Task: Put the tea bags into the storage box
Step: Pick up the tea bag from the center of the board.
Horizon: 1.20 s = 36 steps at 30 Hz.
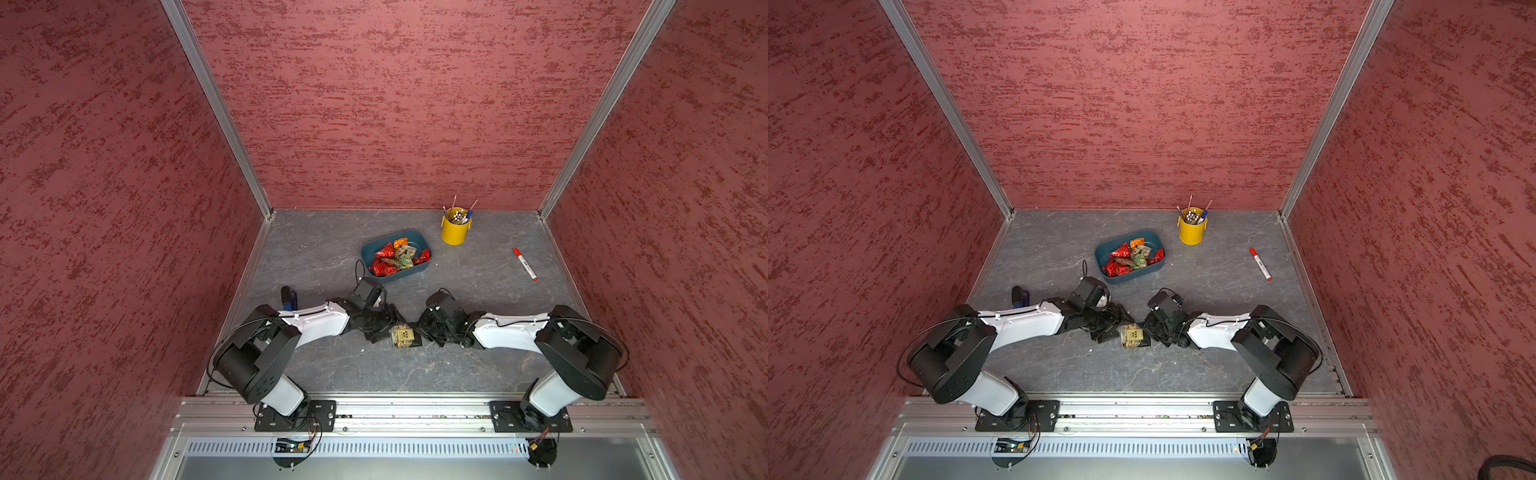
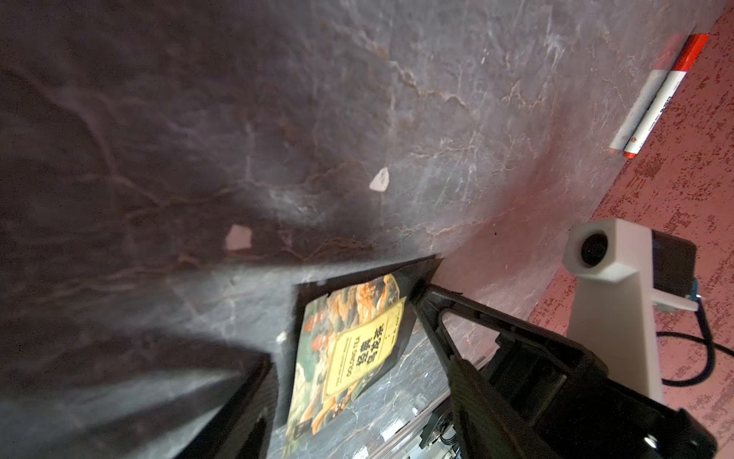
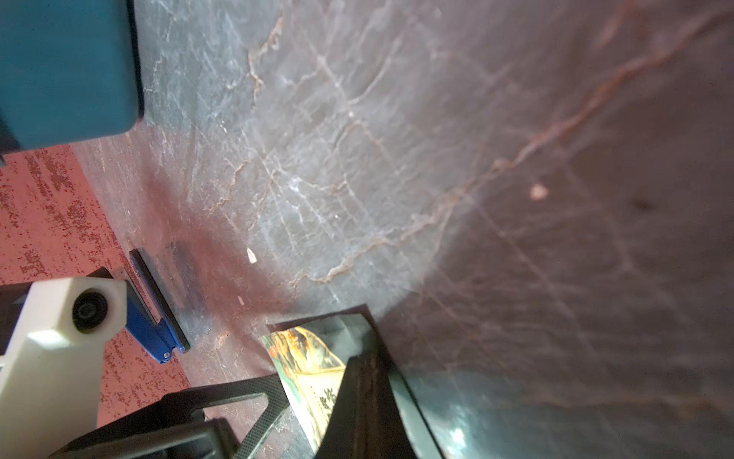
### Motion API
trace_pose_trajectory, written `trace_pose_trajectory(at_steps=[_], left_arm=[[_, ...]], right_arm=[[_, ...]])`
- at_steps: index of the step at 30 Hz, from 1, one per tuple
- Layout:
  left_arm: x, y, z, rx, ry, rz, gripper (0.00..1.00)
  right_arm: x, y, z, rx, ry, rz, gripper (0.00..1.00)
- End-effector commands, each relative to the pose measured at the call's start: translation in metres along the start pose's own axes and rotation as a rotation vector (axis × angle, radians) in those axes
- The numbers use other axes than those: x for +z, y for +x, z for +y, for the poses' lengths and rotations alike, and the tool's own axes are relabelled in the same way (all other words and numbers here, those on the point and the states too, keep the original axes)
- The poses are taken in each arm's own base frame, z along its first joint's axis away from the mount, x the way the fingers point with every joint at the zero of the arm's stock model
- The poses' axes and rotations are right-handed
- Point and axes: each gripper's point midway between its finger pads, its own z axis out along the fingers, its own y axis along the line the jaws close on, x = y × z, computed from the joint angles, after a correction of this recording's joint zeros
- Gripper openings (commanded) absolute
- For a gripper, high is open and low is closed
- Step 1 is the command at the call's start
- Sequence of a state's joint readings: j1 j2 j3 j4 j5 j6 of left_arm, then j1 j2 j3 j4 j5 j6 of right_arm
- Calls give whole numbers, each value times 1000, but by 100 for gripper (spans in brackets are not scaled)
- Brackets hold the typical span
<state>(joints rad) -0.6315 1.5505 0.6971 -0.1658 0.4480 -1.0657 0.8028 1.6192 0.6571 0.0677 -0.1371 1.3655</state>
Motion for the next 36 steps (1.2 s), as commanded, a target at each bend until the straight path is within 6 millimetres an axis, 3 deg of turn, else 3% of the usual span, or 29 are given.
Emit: trace_pose_trajectory(at_steps=[1,11,19,30,36], left_arm=[[1,-1,0,3,-19,-2,72],[12,2,-13,2,81,16,70],[5,0,-16,12,95,-11,65],[3,0,-18,11,95,-15,19],[-5,-1,-28,37,88,-20,6]], right_arm=[[7,0,-34,30,100,6,0],[14,5,-32,33,80,40,0],[13,4,-35,33,86,33,0],[3,-3,-21,17,49,-5,0],[-15,-11,0,-29,20,-48,0]])
